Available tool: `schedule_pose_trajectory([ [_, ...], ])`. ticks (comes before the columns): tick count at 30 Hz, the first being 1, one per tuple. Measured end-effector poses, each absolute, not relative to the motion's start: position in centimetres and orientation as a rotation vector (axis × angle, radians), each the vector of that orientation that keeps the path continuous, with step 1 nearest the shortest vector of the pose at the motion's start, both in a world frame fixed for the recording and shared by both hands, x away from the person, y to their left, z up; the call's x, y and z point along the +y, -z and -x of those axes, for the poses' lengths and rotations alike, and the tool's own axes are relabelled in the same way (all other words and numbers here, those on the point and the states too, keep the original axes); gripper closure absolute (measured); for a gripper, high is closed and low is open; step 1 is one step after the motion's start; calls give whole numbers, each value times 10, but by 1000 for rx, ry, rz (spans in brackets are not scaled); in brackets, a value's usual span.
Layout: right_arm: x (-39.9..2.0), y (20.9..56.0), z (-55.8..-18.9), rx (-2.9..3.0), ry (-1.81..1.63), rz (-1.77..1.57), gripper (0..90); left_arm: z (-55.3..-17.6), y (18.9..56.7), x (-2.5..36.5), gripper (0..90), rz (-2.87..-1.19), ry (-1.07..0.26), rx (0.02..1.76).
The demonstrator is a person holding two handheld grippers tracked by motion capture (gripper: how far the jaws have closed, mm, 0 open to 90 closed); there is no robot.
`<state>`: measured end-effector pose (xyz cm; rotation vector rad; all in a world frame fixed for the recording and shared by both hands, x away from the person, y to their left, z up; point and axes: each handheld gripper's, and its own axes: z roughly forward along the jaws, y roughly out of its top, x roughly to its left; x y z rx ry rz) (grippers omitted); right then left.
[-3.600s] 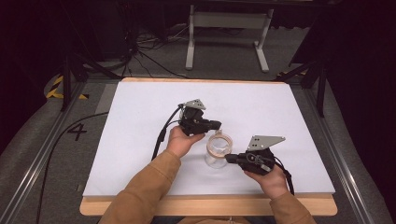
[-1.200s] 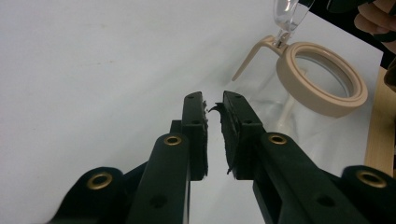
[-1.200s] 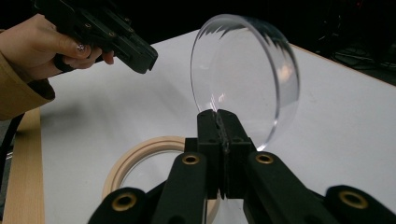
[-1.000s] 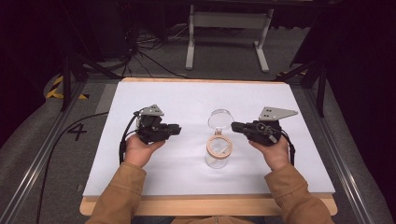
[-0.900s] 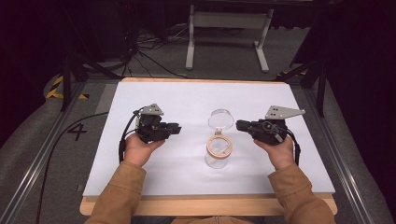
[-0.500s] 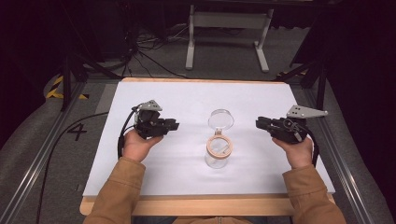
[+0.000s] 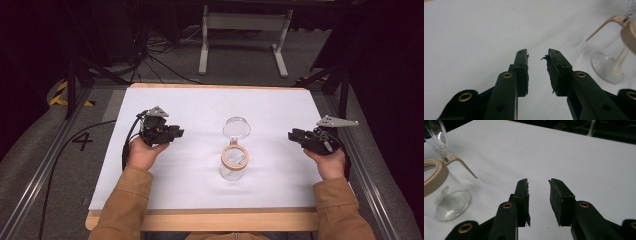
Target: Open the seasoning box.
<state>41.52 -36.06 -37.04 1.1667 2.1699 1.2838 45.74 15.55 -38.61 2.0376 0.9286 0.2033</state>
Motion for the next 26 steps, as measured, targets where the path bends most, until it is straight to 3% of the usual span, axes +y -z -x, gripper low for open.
schedule_pose_trajectory([
  [3, -366, 378, -421, 2182, -1281, -1226, 605, -460, 391, 158, 701, -2026, -190, 958],
  [8, -368, 390, -428, 2226, -1230, -1296, 579, -464, 401, 162, 703, -2037, -178, 991],
  [26, -365, 425, -438, 2285, -1008, -1277, 544, -469, 422, 155, 683, -2093, -204, 1005],
])
